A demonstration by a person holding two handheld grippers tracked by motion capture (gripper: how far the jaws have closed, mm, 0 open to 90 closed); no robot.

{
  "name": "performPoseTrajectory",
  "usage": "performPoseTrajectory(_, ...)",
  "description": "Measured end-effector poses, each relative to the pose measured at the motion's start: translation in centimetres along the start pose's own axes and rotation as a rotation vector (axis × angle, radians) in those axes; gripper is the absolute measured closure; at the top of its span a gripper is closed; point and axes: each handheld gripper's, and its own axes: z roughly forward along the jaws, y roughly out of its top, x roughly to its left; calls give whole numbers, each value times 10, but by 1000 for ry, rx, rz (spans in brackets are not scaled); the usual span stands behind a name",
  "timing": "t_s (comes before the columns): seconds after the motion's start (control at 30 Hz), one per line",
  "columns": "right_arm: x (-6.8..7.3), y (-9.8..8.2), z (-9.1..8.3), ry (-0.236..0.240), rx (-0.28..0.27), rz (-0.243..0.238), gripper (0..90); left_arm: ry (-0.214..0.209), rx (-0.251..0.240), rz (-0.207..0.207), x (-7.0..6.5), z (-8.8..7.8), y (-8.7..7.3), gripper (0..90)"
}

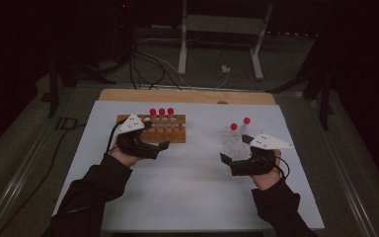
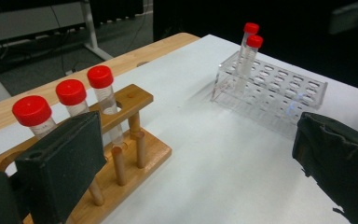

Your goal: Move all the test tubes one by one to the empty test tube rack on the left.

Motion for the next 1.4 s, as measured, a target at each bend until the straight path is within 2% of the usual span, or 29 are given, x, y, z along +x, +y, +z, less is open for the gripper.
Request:
performPoseTrajectory(0.07, -7, -2, -1, -26, -3, 3, 36, -5, 0, 16, -6, -1, -2, 29)
performPoseTrajectory(0.1, -11, -3, -1, -41, -1, 4, 36, -28, -3, 16, -8, -2, -3, 29)
performPoseTrajectory(0.23, -27, -7, 1, -91, 26, 10, 50, -50, 0, 38, -18, -3, -8, 29)
performPoseTrajectory(0.3, -34, -9, 2, -117, 34, 19, 68, -68, -4, 35, -22, -3, -10, 29)
performPoseTrajectory(0.43, -48, -13, 6, -156, 51, 45, 110, -72, 8, 53, -28, -1, -13, 29)
performPoseTrajectory(0.67, -71, -19, 18, -214, 78, 69, 169, -97, 12, 61, -32, 1, -14, 29)
performPoseTrajectory(0.8, -82, -21, 25, -247, 91, 88, 240, -90, 15, 70, -33, 1, -15, 29)
performPoseTrajectory(0.87, -86, -22, 29, -258, 99, 96, 261, -97, 15, 68, -34, 1, -15, 29)
performPoseTrajectory(1.03, -93, -25, 38, -253, 102, 106, 404, -105, 14, 62, -33, 2, -16, 29)
performPoseTrajectory(1.4, -106, -28, 57, -258, 126, 128, 576, -111, 23, 63, -33, 2, -17, 29)
